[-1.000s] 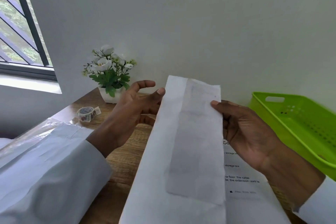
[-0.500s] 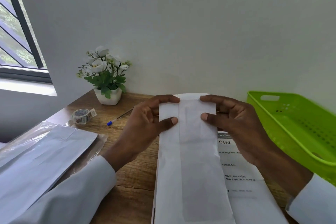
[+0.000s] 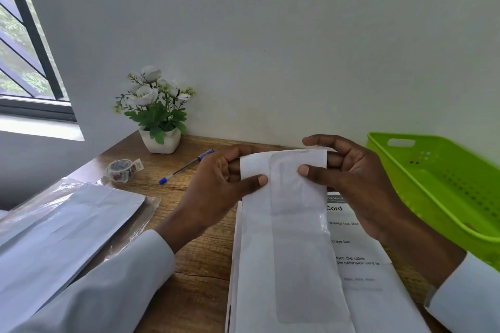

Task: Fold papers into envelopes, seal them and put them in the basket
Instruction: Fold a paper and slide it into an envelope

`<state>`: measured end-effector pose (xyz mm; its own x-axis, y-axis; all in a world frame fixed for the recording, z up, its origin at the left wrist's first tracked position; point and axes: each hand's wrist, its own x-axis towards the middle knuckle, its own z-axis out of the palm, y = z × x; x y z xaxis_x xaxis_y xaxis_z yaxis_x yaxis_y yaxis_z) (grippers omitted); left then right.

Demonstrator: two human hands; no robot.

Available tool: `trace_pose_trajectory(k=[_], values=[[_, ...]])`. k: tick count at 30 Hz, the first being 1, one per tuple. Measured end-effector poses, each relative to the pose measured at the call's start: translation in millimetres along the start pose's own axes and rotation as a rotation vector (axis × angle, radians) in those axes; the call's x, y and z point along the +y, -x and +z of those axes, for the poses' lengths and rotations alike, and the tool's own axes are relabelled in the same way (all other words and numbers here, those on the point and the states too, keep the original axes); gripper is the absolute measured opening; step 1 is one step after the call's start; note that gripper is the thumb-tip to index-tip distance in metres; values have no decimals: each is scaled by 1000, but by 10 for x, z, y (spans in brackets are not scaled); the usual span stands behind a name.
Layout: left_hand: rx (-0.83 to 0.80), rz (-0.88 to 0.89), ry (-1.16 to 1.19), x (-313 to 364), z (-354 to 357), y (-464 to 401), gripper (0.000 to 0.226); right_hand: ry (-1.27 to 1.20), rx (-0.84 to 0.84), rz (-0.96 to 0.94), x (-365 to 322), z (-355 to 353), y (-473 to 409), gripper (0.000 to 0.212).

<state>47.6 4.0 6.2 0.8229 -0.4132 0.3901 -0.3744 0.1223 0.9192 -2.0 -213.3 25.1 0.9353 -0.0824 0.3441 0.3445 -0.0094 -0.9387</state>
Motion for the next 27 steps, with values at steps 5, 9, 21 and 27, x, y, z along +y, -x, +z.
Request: trace_pose_trajectory(k=[5,9,21,27], values=[[83,1,-22,8,1,12,15,82,6,62,7,-18,-6,13],[106,24,-108,0,-12,9,16,268,23,120,20,-45,-17,11],[48,172,-405,-13,64,16,6,520,-92,-141,14,181,58,2],[222,70,-292,-30,5,-11,24,514,-61,-11,69,24,-11,9]])
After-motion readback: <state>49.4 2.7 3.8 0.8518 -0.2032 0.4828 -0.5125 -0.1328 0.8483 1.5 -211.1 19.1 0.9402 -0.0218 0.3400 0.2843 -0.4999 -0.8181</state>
